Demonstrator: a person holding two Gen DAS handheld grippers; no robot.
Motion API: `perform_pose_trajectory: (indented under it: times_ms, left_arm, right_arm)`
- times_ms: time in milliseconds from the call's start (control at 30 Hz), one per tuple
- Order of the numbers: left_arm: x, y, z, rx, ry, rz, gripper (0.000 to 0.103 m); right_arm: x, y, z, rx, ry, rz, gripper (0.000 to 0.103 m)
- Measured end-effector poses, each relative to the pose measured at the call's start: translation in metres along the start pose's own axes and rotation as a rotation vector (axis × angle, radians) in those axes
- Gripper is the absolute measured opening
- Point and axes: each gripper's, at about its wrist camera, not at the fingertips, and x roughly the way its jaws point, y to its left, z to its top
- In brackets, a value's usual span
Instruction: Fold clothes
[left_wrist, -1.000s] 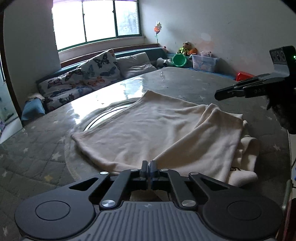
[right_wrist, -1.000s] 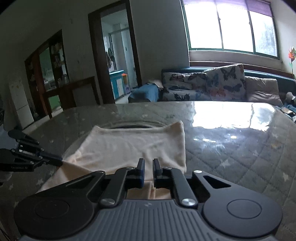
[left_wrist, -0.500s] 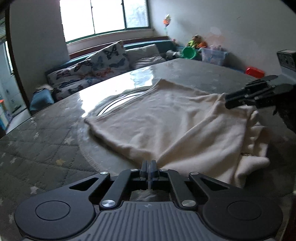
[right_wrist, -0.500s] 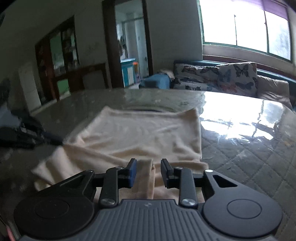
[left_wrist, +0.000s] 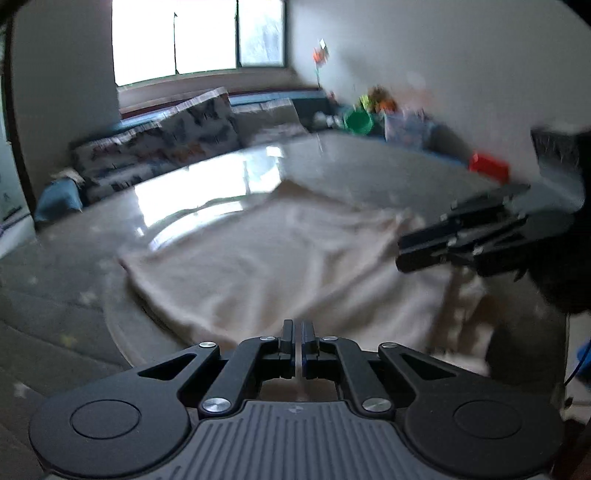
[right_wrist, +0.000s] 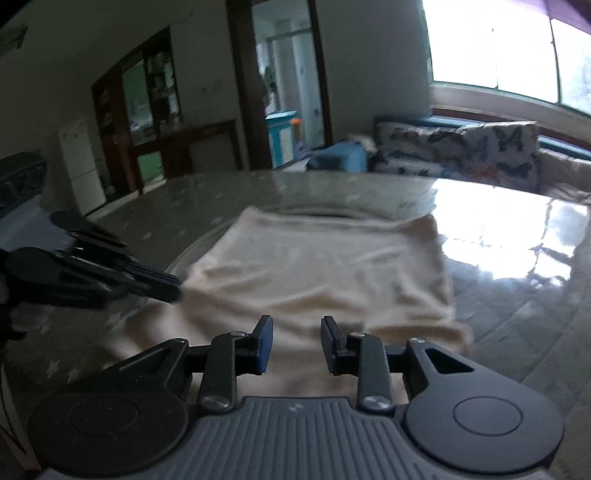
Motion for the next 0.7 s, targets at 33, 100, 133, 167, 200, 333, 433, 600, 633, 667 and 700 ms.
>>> perform_pose_trajectory:
  times_ms: [33, 100, 133, 167, 200, 333, 433, 600, 633, 667, 700]
  left_arm:
    - [0.001, -0.002, -0.005, 0.014, 0.009, 0.005, 0.005]
    - [-0.007, -0.004, -0.013, 0.030, -0.012, 0.017, 0.005]
    - [-0.014, -0.006, -0.015, 0.029, -0.018, 0.023, 0.005]
    - [-0.021, -0.009, -0.017, 0.030, -0.026, 0.028, 0.006]
    - [-0.028, -0.013, -0.020, 0.031, -0.035, 0.034, 0.006]
    - [-0.053, -0.023, -0.035, -0.019, -0.062, 0.044, 0.010]
    - [-0.065, -0.030, -0.048, -0.067, -0.064, 0.071, 0.029]
    - [-0.070, -0.036, -0.061, -0.132, -0.054, 0.109, 0.030]
    - [-0.068, -0.036, -0.061, -0.145, -0.054, 0.115, 0.030]
    - [-0.067, -0.036, -0.062, -0.158, -0.055, 0.115, 0.029]
    - [-0.066, -0.035, -0.063, -0.171, -0.056, 0.115, 0.028]
  right_arm:
    - [0.001, 0.002, -0.003, -0.005, 0.014, 0.004, 0.028]
    - [0.002, 0.005, -0.010, -0.022, 0.041, 0.007, 0.028]
    - [0.001, 0.007, -0.010, -0.034, 0.044, 0.004, 0.028]
    - [-0.001, 0.009, -0.010, -0.048, 0.045, 0.001, 0.029]
    - [-0.001, 0.012, -0.008, -0.058, 0.043, 0.004, 0.029]
    - [0.002, 0.025, 0.010, -0.074, 0.028, 0.077, 0.029]
    - [0.016, 0.039, 0.025, -0.091, 0.039, 0.143, 0.029]
    - [0.050, 0.066, 0.044, -0.151, 0.077, 0.223, 0.032]
    - [0.058, 0.071, 0.047, -0.162, 0.087, 0.234, 0.037]
    - [0.066, 0.075, 0.049, -0.173, 0.098, 0.243, 0.038]
    - [0.072, 0.079, 0.051, -0.181, 0.110, 0.252, 0.039]
